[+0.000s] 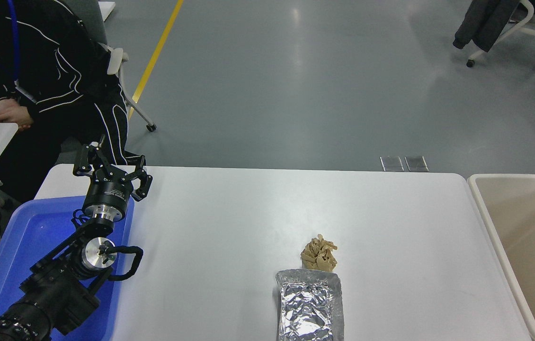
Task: Dispose of the paper cup in the dustbin
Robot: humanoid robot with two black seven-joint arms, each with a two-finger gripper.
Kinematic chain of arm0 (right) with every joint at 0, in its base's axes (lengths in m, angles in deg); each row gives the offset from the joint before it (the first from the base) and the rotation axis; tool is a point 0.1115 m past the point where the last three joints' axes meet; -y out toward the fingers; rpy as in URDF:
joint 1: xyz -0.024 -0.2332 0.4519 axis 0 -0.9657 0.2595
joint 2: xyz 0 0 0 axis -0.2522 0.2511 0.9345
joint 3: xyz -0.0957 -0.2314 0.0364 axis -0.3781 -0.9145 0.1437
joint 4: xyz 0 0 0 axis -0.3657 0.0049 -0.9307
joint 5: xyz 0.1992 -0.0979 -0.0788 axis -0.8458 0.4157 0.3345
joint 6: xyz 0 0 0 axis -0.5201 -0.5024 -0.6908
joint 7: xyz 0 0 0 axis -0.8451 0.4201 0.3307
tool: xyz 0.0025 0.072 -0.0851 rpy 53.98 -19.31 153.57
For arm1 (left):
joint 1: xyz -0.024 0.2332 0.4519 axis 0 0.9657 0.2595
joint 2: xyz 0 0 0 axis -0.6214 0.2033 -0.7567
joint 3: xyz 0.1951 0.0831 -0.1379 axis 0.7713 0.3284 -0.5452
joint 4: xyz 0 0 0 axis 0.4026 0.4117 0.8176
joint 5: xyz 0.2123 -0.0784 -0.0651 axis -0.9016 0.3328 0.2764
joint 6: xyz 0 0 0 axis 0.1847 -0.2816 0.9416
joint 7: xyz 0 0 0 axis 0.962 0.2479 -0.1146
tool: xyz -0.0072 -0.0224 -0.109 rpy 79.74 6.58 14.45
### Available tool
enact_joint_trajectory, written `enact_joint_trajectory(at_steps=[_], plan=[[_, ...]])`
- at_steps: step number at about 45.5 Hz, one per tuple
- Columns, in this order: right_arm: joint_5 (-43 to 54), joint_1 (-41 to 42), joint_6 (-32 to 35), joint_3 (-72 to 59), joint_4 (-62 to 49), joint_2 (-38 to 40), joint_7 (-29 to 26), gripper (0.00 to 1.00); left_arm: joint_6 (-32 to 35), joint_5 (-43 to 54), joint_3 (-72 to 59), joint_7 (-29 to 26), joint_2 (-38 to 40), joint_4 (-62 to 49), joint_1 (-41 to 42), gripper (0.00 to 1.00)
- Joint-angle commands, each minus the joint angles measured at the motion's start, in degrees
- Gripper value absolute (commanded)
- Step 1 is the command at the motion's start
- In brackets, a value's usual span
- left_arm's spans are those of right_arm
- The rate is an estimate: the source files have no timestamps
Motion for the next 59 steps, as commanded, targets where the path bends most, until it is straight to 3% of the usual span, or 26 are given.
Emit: enact_joint_trajectory(at_steps=[1, 19, 42, 45, 48, 54, 58, 59], plan=[[-0.24, -5.7, -0.95, 1.27, -1.54, -0.24, -7.19, 0.0, 0.0, 0.01, -0.02, 0.0, 0.04, 0.02, 0.0, 1.0], [0.38, -17.13, -2.18, 1.45, -1.36, -5.77, -9.22, 0.0, 0.0, 0.01, -0.02, 0.0, -0.05, 0.02, 0.0, 1.0], [-0.24, -18.98, -4.81, 1.71, -1.19, -8.15, -9.13, 0.0, 0.0, 0.01, 0.07, 0.0, -0.05, 0.02, 0.0, 1.0], [-0.15, -18.98, -6.31, 1.71, -1.19, -7.97, -9.13, 0.34, 0.0, 0.01, 0.07, 0.0, -0.05, 0.02, 0.0, 1.0], [-0.07, -18.98, -7.54, 1.71, -0.92, -7.89, -9.05, 0.56, 0.0, 0.01, -0.02, 0.0, 0.04, 0.02, 0.0, 1.0], [-0.15, -18.63, -8.6, 1.8, -0.57, -7.97, -9.05, 0.78, 0.0, 0.01, 0.07, 0.0, 0.04, 0.02, 0.0, 1.0], [-0.24, -17.93, -8.42, 2.85, -0.22, -7.89, -9.13, 0.99, 0.0, 0.01, -0.02, 0.0, -0.05, 0.02, 0.0, 1.0], [-0.33, -17.75, -8.16, 3.72, -0.13, -7.89, -9.13, 0.99, 0.0, 0.01, -0.02, 0.0, -0.05, 0.02, 0.0, 1.0]])
